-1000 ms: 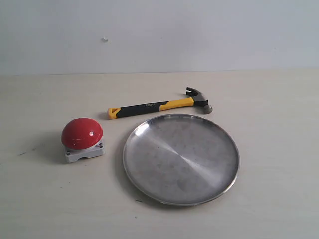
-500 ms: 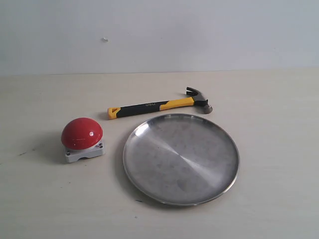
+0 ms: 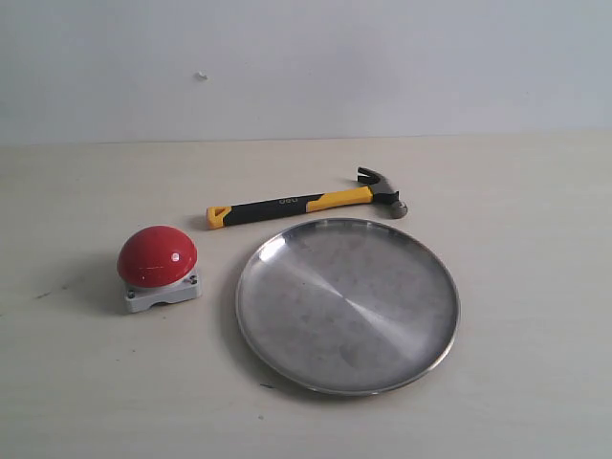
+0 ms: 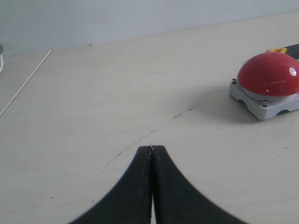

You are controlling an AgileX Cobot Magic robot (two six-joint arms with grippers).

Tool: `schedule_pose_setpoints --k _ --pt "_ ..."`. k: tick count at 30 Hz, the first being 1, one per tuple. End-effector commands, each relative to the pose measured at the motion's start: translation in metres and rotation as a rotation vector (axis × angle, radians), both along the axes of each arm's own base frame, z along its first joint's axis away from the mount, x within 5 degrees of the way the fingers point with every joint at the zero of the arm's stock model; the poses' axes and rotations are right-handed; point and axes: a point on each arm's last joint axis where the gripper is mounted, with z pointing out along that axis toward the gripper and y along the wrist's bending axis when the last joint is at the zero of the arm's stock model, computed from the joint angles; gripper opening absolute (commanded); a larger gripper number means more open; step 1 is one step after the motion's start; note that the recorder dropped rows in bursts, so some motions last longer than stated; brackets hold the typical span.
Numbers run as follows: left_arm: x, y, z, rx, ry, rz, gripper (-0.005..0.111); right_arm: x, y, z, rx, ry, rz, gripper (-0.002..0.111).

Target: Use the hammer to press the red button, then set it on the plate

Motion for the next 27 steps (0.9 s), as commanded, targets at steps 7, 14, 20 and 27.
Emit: schedule_pose_setpoints --k 7,14,20,27 --pt "0.000 0.000 0.000 -0.010 -0.007 0.002 0.000 0.000 0.000 -0.001 -0.009 -0.009 -0.004 0.000" --pt "0.000 0.001 0.003 0.068 -0.030 -0.008 0.000 0.000 0.000 -0.001 -0.009 -0.009 -0.004 0.000" --pt "0.002 -0.001 0.049 0.081 -0.545 -0.019 0.000 0.000 0.000 -0.001 -0.009 -0.009 -0.004 0.000" --pt "-0.003 -0.003 0.064 -0.030 -0.727 -0.033 0.000 0.000 0.000 -0.001 -0.009 -0.009 -0.004 0.000"
